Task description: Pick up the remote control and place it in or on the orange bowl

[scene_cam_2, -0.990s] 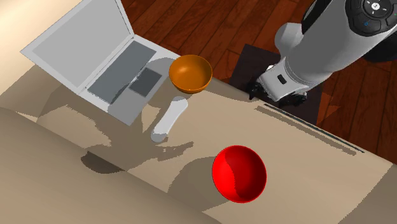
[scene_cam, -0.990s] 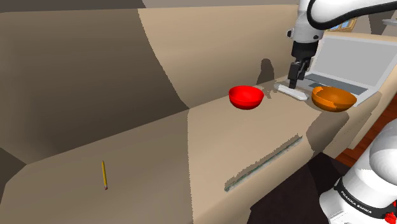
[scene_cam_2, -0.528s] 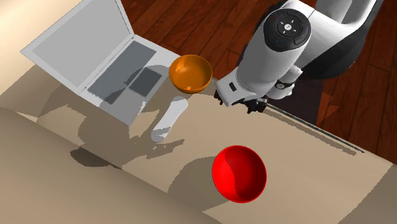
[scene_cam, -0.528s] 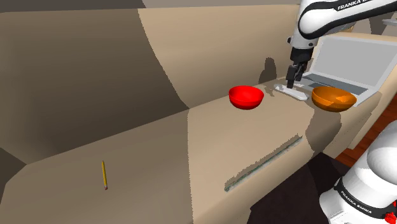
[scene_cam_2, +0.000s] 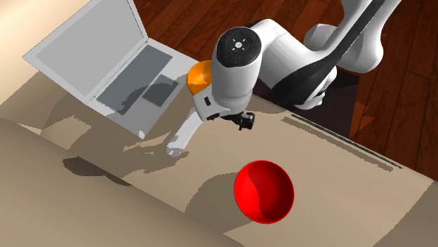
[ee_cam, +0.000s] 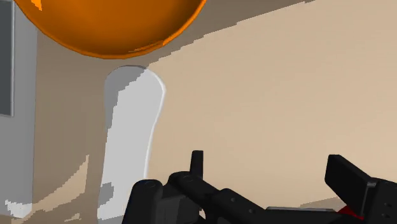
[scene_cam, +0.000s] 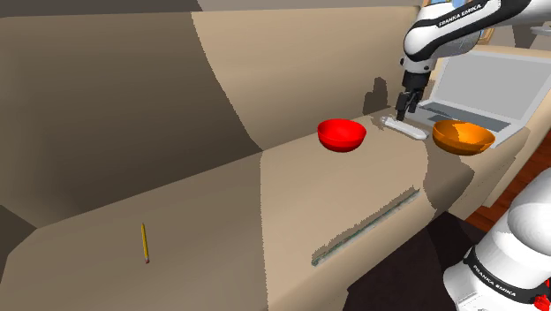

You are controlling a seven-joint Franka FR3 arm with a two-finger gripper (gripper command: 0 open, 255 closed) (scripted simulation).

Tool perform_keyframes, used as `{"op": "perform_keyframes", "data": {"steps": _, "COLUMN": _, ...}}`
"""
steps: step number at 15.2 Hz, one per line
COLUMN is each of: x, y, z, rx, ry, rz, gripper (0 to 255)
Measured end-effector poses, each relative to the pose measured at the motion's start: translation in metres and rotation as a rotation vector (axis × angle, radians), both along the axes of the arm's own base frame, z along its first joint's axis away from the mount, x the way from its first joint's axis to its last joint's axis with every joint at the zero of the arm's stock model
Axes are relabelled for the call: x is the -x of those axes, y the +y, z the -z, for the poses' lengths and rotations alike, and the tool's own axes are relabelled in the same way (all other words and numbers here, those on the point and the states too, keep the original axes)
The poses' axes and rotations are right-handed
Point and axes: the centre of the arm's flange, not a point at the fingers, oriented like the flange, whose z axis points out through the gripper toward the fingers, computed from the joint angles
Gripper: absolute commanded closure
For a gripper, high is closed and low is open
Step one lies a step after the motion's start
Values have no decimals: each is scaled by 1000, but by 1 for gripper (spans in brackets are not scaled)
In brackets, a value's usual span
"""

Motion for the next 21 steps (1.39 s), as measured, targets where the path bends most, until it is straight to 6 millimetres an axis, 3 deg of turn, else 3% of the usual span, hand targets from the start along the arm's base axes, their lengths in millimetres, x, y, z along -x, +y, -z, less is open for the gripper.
{"op": "perform_keyframes", "data": {"steps": 9, "x": -34, "y": -109, "z": 46, "rx": -25, "ry": -21, "rz": 54, "gripper": 0}}
{"op": "perform_keyframes", "data": {"steps": 12, "x": -44, "y": -136, "z": 58, "rx": -32, "ry": -27, "rz": 67, "gripper": 0}}
{"op": "perform_keyframes", "data": {"steps": 21, "x": -44, "y": -144, "z": 99, "rx": -34, "ry": -29, "rz": 70, "gripper": 0}}
